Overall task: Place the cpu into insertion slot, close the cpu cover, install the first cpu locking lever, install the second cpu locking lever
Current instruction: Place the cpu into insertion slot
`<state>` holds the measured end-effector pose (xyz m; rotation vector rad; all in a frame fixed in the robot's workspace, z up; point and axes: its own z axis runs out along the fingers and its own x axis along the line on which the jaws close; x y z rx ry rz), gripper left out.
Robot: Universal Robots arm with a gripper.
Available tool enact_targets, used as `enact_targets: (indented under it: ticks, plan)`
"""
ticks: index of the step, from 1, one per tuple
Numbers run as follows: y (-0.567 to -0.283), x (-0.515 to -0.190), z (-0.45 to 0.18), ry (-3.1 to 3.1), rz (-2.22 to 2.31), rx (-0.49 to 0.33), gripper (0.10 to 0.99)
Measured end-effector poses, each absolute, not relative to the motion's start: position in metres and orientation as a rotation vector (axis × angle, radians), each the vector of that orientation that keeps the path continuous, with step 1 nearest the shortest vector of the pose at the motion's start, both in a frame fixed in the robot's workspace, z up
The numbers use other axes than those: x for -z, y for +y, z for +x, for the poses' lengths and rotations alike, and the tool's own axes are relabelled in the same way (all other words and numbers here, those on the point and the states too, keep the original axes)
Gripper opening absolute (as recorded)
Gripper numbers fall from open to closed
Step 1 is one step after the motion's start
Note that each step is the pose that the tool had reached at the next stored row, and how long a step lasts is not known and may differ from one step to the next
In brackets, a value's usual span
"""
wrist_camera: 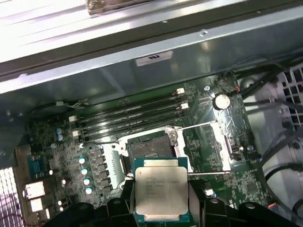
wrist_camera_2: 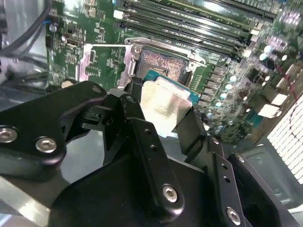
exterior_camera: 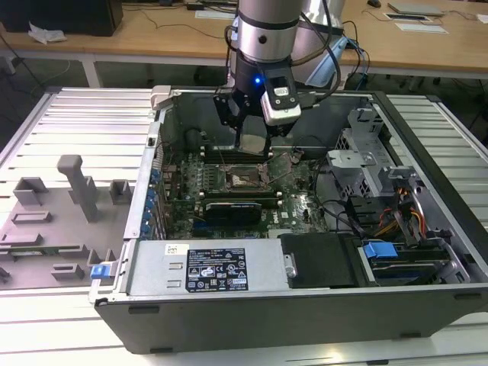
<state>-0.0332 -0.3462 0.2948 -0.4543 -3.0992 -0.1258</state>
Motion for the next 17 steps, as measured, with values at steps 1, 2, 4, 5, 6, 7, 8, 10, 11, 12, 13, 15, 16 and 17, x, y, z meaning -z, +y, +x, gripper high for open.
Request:
enact_targets:
  ticks: [1, 2, 4, 5, 6, 7, 8, 10, 11, 12, 13, 15, 16, 17]
  plan:
    - [-0.3462, -0.2944, -0.0332, -3.094, -0.494, 0.126, 0.541]
    - [-0.3462, -0.2941, -0.0332, -3.090, -0.523, 0.126, 0.541]
    - [-0.3462, -0.2936, -0.0332, -3.081, -0.581, 0.126, 0.541]
    - [-0.3462, -0.2934, -0.0332, -3.077, -0.605, 0.126, 0.541]
    - [-0.3462, -0.2929, -0.0332, -3.068, -0.658, 0.127, 0.541]
    - [-0.3462, -0.2923, -0.0332, -3.056, -0.719, 0.127, 0.541]
    - [-0.3462, -0.2919, -0.0332, -3.047, -0.762, 0.127, 0.541]
    - [-0.3462, -0.2913, -0.0332, -3.035, -0.812, 0.127, 0.541]
    - [-0.3462, -0.2909, -0.0332, -3.025, -0.852, 0.127, 0.541]
    - [-0.3462, -0.2906, -0.0332, -3.016, -0.888, 0.127, 0.541]
    - [-0.3462, -0.2903, -0.0332, -3.008, -0.915, 0.127, 0.541]
    - [-0.3462, -0.2896, -0.0332, -2.989, -0.982, 0.126, 0.541]
    - [-0.3462, -0.2892, -0.0332, -2.978, -1.018, 0.126, 0.541]
    - [-0.3462, -0.2887, -0.0332, -2.964, -1.060, 0.126, 0.541]
